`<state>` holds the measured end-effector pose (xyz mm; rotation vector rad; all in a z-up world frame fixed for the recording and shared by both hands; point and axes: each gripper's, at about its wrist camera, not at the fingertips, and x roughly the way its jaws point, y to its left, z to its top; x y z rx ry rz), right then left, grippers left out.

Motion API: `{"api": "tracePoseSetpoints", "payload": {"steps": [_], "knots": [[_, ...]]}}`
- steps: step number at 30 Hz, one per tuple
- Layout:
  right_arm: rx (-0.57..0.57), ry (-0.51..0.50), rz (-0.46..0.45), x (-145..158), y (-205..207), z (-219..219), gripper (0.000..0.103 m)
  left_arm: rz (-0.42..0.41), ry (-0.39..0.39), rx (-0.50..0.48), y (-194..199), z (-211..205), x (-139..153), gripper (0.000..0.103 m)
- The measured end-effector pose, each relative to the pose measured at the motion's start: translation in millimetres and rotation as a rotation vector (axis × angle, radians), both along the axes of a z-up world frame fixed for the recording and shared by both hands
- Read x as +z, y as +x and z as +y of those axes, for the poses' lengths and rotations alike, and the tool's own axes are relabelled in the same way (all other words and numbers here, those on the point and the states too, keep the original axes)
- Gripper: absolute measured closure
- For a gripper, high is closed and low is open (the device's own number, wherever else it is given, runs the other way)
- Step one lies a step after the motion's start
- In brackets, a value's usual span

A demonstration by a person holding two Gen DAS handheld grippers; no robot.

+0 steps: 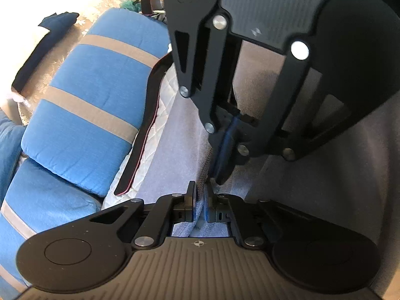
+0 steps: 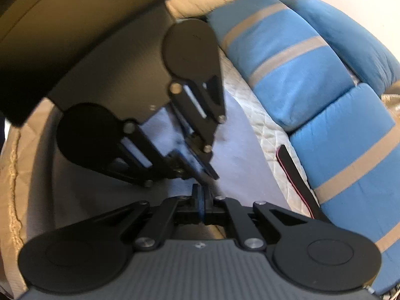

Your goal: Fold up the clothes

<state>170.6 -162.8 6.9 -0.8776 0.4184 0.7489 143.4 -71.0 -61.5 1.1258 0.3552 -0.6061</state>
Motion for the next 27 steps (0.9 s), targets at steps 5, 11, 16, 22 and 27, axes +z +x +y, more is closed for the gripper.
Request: {"api": "tracePoseSetpoints", "payload": {"steps": [5,11,16,22,27], "knots": [[-0.089,0.092,0.004,19.6,9.5,-23.0,0.066,0.019,-0.003,-0.002,-3.0,3.1,2.8,0.099],[-0.248,0.154,-0.019,29.4,26.5,-51.9,0.04,0.07,0.02,-0.011,-6.3,2.4,-1.3,0.099],[-0.349,0.135,-0.046,21.7,37.1,-53.5,0.033,0.121,0.001,0.0,-5.0,2.8,2.5,0.099],[-0.492,0.303,0.054,28.6,78.5,-63.4,0.031,0.179,0.001,0.006,-2.4,5.2,4.0,0.099],[-0.539,0.397,0.19,23.3,131.2,-63.9,0.03,0.233,-0.014,0.022,2.3,7.1,7.6,0.099]]}}
